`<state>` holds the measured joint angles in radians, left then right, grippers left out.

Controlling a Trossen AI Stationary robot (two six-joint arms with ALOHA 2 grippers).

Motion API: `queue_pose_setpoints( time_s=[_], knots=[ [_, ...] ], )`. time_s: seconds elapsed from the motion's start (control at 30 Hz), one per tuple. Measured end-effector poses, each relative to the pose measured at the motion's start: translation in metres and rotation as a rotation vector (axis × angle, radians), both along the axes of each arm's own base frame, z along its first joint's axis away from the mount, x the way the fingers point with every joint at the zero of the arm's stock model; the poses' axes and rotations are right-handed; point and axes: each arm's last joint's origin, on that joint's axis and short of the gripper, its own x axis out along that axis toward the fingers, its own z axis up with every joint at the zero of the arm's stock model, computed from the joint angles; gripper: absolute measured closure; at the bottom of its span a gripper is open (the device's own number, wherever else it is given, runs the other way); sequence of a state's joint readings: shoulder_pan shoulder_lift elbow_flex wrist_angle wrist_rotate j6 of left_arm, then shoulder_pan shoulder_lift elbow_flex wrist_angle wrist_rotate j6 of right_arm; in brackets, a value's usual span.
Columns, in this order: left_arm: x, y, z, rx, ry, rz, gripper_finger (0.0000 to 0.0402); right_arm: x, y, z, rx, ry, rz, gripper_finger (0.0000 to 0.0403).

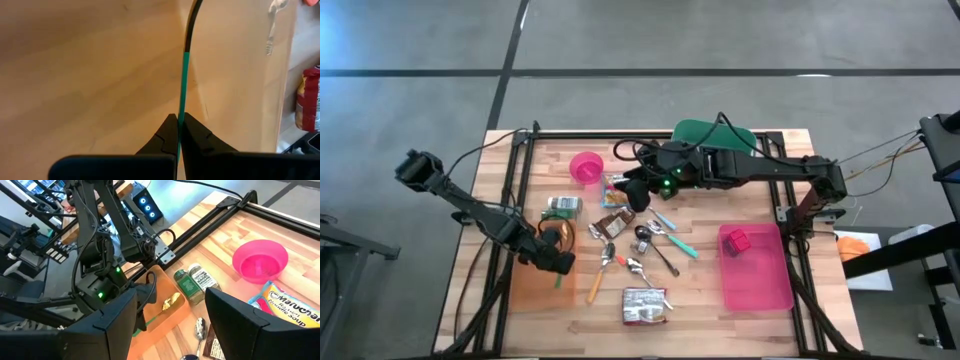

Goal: Pick & Place Food Item
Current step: Put the green spoon into the orange bin

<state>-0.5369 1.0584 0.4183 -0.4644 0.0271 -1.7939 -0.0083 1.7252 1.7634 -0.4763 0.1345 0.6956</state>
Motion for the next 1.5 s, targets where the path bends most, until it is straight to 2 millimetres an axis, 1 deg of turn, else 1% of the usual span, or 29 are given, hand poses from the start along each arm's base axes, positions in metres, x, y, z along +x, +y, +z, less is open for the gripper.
queue_pose_setpoints(
  time_s=[0.1, 0.27, 0.47, 0.67, 1.27, 1.37, 1.5],
  knots=[
    [0.0, 0.0, -0.001, 0.0, 0.007, -0.01, 0.0401, 0.0, -0.002, 0.0, 0.0, 0.0, -0.005, 0.0171],
    [0.002, -0.003, -0.008, -0.018, 0.058, -0.058, 0.0401, 0.0, -0.005, 0.0, 0.0, 0.0, -0.013, 0.0171],
    [0.011, -0.009, -0.014, -0.041, 0.027, -0.082, 0.0401, 0.0, -0.008, 0.0, -0.003, 0.0, -0.019, 0.0171],
    [0.012, -0.011, -0.018, -0.049, 0.058, -0.101, 0.0401, 0.0, -0.007, 0.0, -0.004, 0.001, -0.018, 0.0171],
    [0.011, -0.012, -0.019, -0.079, 0.08, -0.125, 0.04, 0.0, -0.007, 0.0, -0.003, 0.001, -0.016, 0.0171],
    [0.011, -0.012, -0.019, -0.083, 0.082, -0.127, 0.0387, 0.0, -0.007, 0.0, -0.003, 0.001, -0.016, 0.0171],
    [0.011, -0.012, -0.019, -0.083, 0.079, -0.131, 0.0346, 0.0, -0.007, 0.0, -0.003, 0.001, -0.016, 0.0171]
  ],
)
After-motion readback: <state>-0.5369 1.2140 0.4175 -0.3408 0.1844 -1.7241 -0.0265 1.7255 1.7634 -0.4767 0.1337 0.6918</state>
